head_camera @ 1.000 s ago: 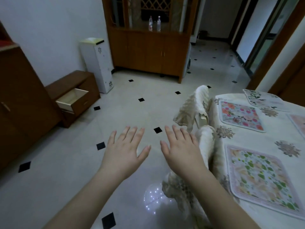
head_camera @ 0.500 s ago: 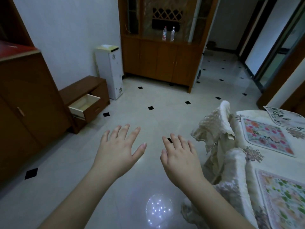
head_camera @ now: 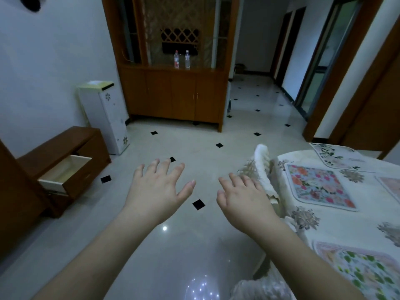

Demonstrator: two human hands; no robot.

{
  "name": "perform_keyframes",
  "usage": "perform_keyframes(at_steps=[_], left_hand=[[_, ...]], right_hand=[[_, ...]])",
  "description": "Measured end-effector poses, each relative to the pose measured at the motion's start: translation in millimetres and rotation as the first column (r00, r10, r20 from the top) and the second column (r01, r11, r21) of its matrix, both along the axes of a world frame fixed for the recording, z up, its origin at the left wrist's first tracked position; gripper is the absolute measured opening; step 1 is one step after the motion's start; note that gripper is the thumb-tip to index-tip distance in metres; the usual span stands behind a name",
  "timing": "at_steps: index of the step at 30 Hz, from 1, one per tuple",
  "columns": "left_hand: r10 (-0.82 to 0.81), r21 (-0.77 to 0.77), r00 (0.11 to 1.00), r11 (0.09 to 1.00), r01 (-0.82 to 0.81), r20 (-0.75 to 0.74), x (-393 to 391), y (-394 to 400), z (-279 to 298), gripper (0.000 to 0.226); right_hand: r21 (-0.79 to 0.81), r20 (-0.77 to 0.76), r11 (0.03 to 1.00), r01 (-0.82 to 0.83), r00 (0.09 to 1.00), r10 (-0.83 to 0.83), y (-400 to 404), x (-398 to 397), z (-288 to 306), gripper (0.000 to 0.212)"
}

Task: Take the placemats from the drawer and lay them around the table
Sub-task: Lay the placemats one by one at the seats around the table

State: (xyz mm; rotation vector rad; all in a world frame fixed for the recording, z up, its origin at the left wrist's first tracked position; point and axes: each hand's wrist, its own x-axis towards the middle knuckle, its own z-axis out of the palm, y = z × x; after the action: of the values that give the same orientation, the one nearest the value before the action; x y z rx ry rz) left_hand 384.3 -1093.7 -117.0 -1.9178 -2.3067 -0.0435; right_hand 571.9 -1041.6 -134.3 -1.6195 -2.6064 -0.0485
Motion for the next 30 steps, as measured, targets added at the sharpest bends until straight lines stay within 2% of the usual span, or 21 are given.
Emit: perform_keyframes(at_steps=[3, 7, 13, 17, 21, 30], left_hand=[[-0.042, 0.013, 0.999, 0.999, 0.042, 0.003, 13, 38, 10, 0.073], [-0.086, 0.052, 0.996, 0.995, 0.088, -0.034, 21, 74, 19, 0.083], [-0.102, 0.057, 0.995, 0.993, 0.102, 0.004, 0, 123, 14, 0.076], [-0.092, 0.062, 0.996, 0.994, 0.090, 0.021, -42, 151, 2, 0.078], [-0.083, 0.094, 0.995, 0.993, 0.077, 0.057, -102, 180, -2, 0.086], [-0.099, 0.094, 0.994, 0.991, 0.096, 0.033, -203, 254, 11, 0.087]], right_hand=[[-0.005, -0.007, 1.000, 0.018, 1.000, -0.018, 33, 17, 13, 0.050], [-0.006, -0.023, 0.999, 0.053, 0.998, -0.053, 68, 24, 21, 0.050], [-0.054, -0.027, 0.997, 0.059, 0.998, -0.061, 108, -6, 13, 0.051], [-0.046, -0.017, 0.998, 0.052, 0.998, -0.053, 136, -52, 9, 0.079], [-0.064, -0.007, 0.998, 0.028, 1.000, -0.029, 170, -112, 12, 0.052], [-0.057, 0.011, 0.997, 0.056, 0.998, -0.055, 239, -194, 26, 0.052]])
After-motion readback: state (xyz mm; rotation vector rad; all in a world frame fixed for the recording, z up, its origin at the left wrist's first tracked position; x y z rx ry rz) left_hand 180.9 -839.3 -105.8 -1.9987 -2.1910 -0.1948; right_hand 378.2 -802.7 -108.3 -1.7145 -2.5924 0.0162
